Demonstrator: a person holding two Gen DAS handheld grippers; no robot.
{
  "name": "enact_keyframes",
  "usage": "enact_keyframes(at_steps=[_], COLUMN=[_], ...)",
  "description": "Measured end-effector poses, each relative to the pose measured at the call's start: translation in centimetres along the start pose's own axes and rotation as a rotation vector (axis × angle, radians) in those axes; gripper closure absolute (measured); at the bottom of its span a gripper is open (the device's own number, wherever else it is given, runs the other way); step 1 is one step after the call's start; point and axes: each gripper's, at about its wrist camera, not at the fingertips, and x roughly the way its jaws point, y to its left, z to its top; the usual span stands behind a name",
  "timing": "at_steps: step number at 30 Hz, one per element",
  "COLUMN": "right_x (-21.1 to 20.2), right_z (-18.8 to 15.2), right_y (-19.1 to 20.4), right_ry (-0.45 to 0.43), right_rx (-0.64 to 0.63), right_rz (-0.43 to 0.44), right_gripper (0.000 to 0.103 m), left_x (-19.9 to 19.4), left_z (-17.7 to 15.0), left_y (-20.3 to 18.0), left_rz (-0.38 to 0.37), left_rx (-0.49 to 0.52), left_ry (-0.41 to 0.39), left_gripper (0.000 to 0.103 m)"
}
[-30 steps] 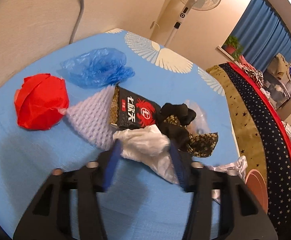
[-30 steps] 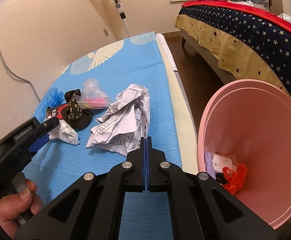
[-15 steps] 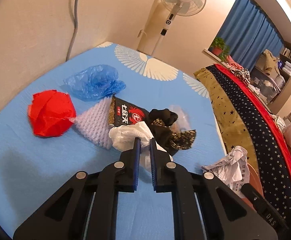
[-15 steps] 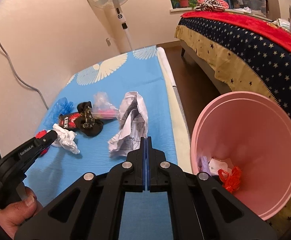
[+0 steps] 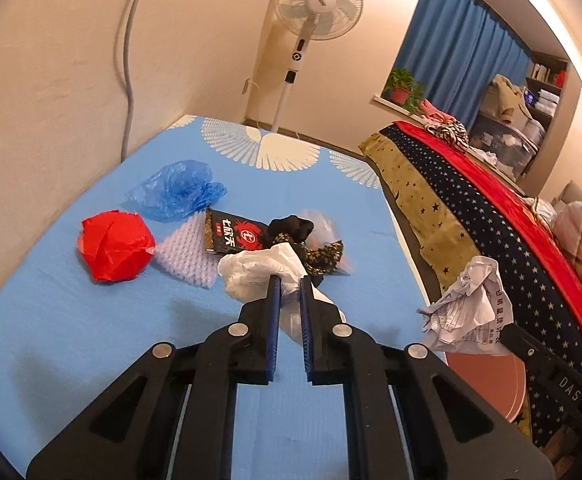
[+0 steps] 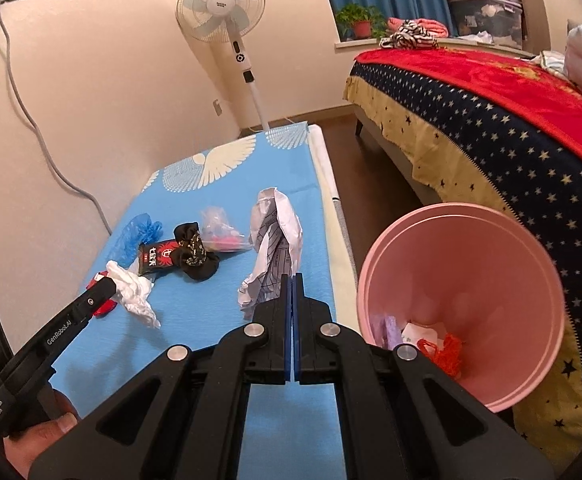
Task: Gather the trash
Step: 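Carry the crumpled paper and white plastic bag over the pink wastebasket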
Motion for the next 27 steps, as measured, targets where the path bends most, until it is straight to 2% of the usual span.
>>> enact_keyframes(at_steps=[14,27], right_x=[-3.6,-4.3], right_z=[0.7,1.2], right_y=[-2.3,-4.8], right_ry=[-0.057,-0.076], right_rx=[0.006,0.033], right_rz=[-0.065,-0.121], right_gripper=[0.103,0.103], left_x=[-1.2,-0.5], left_z=[-0.9,-1.4], left_y=[-3.4,-6.0], left_rz=[-0.024,-0.055], left_rx=[0.108,0.164], left_ry=[-0.016,-0.01], left_gripper=[0.093,0.093])
